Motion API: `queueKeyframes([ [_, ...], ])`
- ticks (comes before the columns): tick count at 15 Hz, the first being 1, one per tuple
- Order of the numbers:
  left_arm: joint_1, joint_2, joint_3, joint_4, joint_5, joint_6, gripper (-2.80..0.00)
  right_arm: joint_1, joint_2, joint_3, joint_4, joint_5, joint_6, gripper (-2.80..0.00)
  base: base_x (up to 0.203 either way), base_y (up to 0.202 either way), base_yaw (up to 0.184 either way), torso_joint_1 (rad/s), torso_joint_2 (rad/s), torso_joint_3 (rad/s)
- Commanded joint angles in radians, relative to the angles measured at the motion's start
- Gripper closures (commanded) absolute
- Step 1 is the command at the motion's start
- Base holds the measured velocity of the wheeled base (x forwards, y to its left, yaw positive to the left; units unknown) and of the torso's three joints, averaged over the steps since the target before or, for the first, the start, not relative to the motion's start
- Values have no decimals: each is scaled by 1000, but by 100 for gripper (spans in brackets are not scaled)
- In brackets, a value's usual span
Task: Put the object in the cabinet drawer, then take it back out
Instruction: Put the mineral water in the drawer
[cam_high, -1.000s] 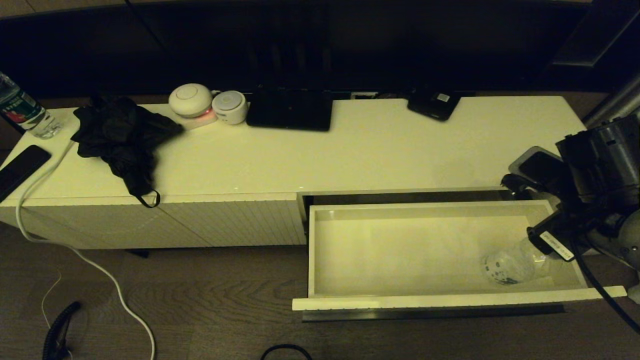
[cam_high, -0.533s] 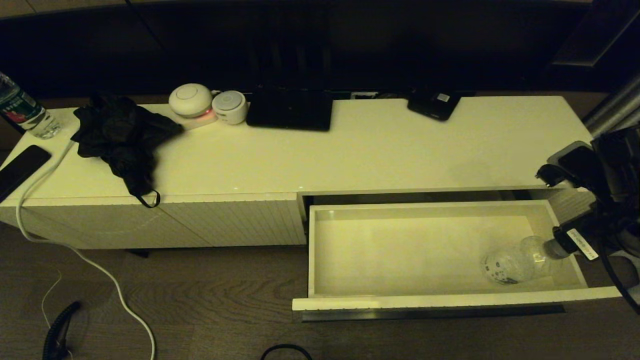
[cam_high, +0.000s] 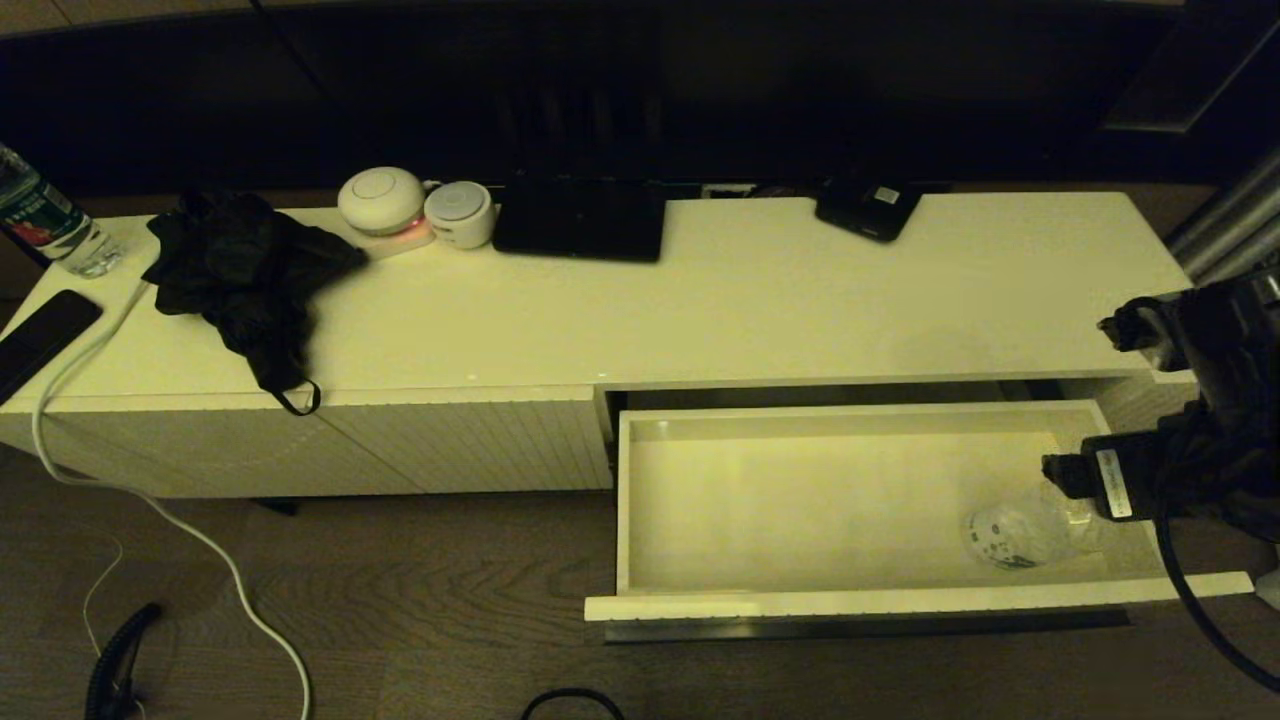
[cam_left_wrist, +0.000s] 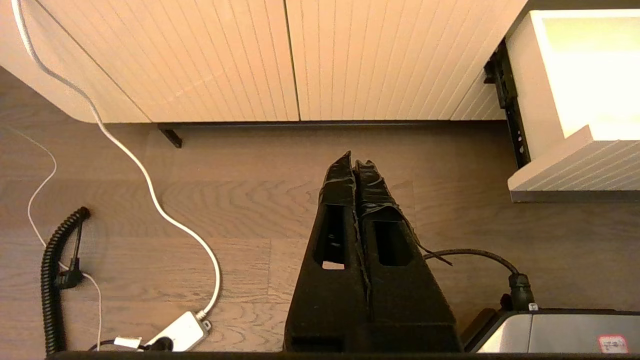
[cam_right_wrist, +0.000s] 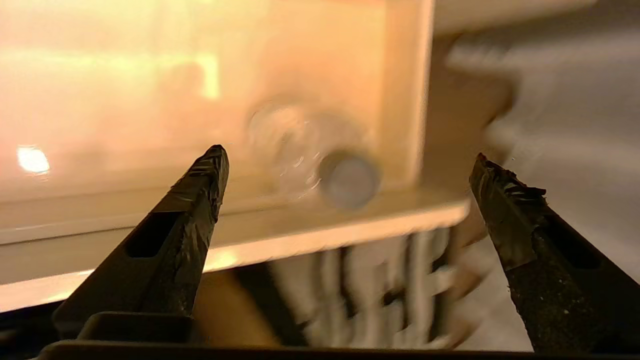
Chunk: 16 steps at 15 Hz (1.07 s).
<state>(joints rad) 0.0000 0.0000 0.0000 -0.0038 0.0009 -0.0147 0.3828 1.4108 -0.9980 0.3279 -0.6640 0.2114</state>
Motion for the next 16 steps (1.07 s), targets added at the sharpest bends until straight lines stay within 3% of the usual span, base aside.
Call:
queueKeyframes([
  [1,0,-2,0,-1,1,-1,0,-2,33,16,42,5,119,-280,0,0,0,0,0,0],
  [3,0,-2,1,-1,1,-1,0,-14,64,32,68,1,213,-280,0,0,0,0,0,0],
  [8,0,-2,0,-1,1,-1,0,-57,111,44,74,21,297,-280,0,0,0,0,0,0],
  [12,0,-2,0,-1,1,-1,0,-59,141,27,70,99,386,-280,0,0,0,0,0,0],
  [16,0,-2,1,-1,1,-1,0,-83,150,35,58,180,409,-280,0,0,0,0,0,0],
])
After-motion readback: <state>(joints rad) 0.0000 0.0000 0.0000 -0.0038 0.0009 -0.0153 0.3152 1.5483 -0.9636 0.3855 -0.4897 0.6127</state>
